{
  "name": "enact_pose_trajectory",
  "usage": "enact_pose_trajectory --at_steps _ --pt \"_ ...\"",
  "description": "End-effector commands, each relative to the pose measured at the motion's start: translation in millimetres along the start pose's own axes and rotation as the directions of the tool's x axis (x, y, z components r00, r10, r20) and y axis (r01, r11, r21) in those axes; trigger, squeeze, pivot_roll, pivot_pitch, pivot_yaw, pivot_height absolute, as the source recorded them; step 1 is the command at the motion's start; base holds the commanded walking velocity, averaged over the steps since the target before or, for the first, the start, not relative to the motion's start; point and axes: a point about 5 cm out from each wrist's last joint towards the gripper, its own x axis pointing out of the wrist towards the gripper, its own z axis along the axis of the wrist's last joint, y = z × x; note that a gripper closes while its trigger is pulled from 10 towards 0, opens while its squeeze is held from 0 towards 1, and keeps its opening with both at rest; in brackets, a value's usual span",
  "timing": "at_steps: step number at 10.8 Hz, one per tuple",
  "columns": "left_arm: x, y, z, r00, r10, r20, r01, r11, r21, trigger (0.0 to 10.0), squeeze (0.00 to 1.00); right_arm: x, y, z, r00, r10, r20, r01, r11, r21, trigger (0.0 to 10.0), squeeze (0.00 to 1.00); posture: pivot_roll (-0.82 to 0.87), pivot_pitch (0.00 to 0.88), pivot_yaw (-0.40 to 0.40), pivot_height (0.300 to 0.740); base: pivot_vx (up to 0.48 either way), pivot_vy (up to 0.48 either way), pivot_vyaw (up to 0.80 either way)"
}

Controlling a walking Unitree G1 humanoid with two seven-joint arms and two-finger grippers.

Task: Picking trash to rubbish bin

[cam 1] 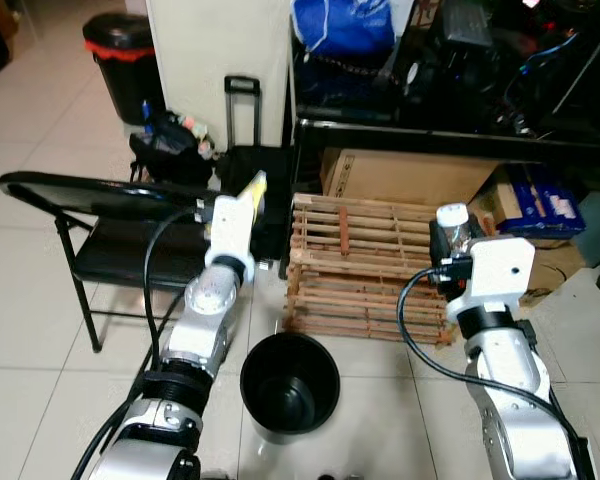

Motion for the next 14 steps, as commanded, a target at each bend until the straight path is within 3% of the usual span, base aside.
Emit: enact_pose_trajectory --at_steps 1,3,8,11,14 --pt "2.0 -6.1 1 1.0 -0.018 -0.007 0.018 1.0 -0.005 0.0 0.0 -4.0 -1.9 2 1.0 -0.004 -0.005 0.004 1.0 -0.004 10.0 0.0 0.15 0.145 -0.096 0.74 0.0 0.0 0.0" --pt "2.6 -19.3 -11 0.996 -0.072 -0.056 0.072 0.997 -0.007 0.0 0.0 -19.8 8.7 -6 0.998 0.017 -0.063 -0.017 1.0 0.011 10.0 0.0 0.11 0.185 -0.096 0.74 0.0 0.0 0.0" --pt "-3.8 -52.4 -44 0.962 -0.2 -0.184 0.199 0.98 -0.024 0.0 0.0 -49.5 4.1 -2 0.99 -0.06 -0.124 0.06 0.998 -0.003 10.0 0.0 -0.02 0.243 -0.065 0.74 0.0 0.0 0.0" --pt "-2.8 -61.3 -49 0.951 -0.228 -0.207 0.231 0.973 -0.008 0.0 0.0 -59.9 -0.1 1 0.985 -0.095 -0.143 0.094 0.995 -0.013 10.0 0.0 -0.06 0.251 -0.057 0.74 0.0 0.0 0.0" --pt "-9.8 -63.8 -66 0.938 -0.205 -0.281 0.207 0.978 -0.024 1.5 0.0 -60.5 -3.0 2 0.984 -0.103 -0.149 0.1 0.995 -0.025 10.0 0.0 -0.07 0.253 -0.062 0.74 0.0 0.0 0.0"
